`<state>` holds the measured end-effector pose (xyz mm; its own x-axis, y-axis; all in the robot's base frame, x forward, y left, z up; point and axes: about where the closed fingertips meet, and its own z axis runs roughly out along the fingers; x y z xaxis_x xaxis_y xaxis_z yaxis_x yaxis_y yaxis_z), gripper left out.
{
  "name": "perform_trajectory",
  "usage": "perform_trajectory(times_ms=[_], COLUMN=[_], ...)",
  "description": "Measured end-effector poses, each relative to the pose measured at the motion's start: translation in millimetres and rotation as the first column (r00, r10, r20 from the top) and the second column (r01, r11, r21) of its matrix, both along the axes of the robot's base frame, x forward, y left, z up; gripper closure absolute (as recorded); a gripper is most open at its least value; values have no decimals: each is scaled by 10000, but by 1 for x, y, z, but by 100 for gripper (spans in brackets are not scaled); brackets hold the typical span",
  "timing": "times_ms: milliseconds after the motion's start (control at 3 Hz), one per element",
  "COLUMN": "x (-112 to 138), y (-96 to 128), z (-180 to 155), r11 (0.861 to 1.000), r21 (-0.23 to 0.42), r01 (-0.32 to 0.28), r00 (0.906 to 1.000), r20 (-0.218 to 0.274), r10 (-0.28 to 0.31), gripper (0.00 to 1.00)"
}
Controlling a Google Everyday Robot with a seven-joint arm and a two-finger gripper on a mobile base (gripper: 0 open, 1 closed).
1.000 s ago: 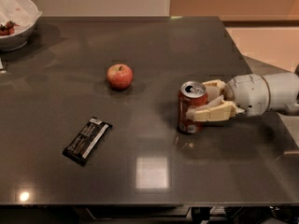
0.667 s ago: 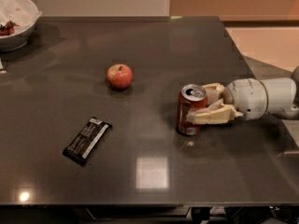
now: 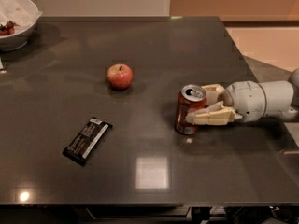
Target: Place coke can upright
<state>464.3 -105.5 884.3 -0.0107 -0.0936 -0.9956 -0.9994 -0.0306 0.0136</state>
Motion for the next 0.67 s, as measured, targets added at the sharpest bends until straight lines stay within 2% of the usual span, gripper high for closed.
perform_trajectory(times_ms=[333,667], x=[0,0], y=[2,2], z=[0,1], r11=[10000,10000], r21=[3,3], r01=[-34,-36], r00=[10000,10000], r20=[8,8], r10=[34,36], gripper=[0,0])
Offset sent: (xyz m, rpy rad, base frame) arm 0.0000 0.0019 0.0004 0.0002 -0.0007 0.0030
